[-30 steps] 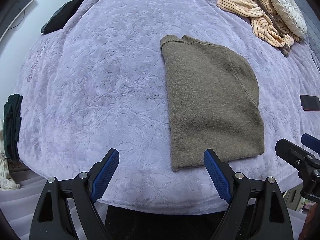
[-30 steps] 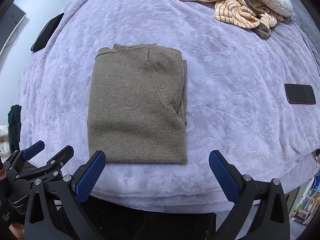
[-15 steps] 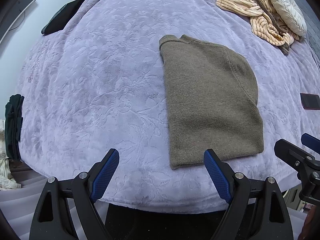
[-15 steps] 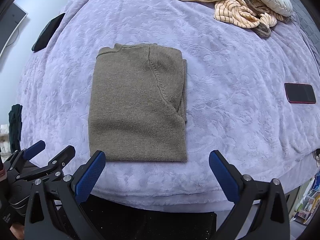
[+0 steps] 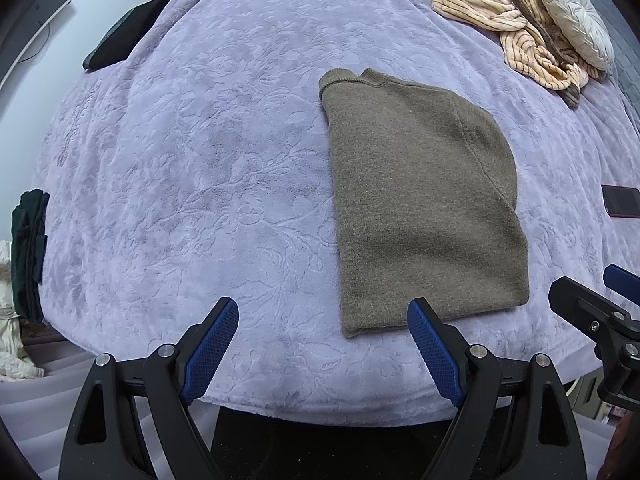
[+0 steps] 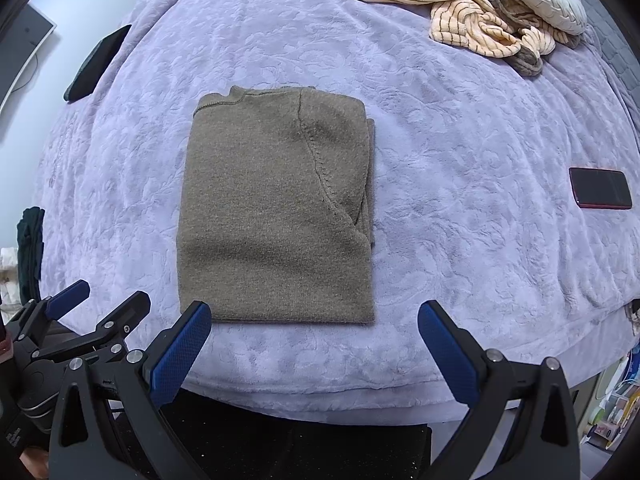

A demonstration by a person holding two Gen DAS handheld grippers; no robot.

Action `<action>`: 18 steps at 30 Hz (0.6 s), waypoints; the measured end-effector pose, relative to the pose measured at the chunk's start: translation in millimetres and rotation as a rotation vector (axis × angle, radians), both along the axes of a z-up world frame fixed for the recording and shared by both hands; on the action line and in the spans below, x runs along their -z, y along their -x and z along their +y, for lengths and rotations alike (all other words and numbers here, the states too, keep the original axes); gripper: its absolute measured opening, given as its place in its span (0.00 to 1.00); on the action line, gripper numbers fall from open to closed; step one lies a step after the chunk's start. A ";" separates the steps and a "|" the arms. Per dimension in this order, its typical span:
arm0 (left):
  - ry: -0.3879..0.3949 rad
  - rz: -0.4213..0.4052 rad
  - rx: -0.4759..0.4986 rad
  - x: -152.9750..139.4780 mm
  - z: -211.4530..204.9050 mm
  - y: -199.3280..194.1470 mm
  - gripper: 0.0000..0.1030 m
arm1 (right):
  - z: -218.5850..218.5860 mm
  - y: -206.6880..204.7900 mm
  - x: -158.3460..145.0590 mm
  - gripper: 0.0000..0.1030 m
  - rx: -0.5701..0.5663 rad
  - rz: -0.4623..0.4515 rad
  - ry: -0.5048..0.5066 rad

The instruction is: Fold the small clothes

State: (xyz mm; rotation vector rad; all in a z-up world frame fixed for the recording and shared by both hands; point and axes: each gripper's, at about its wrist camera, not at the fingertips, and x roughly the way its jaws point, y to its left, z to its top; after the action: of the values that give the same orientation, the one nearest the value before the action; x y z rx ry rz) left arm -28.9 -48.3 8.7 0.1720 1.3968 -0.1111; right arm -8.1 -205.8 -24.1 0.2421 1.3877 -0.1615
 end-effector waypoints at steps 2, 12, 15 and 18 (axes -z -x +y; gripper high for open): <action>-0.002 0.000 0.002 0.1 0.9 -0.5 0.85 | -0.4 -0.7 0.3 1.00 -0.002 0.001 0.000; -0.003 0.001 0.004 0.7 0.6 -0.8 0.85 | 0.5 -1.0 0.5 1.00 0.000 0.002 0.000; -0.006 0.002 0.010 1.5 2.5 -1.8 0.85 | 1.0 -0.8 0.7 1.00 0.001 0.002 0.000; -0.008 0.004 0.014 1.9 2.7 -2.9 0.85 | 1.4 -1.0 0.7 1.00 0.001 0.002 0.000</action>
State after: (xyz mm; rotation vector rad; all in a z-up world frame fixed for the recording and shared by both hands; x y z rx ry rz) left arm -26.0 -45.6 6.8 0.1884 1.4006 -0.1179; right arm -7.2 -204.4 -24.8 0.2426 1.3895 -0.1630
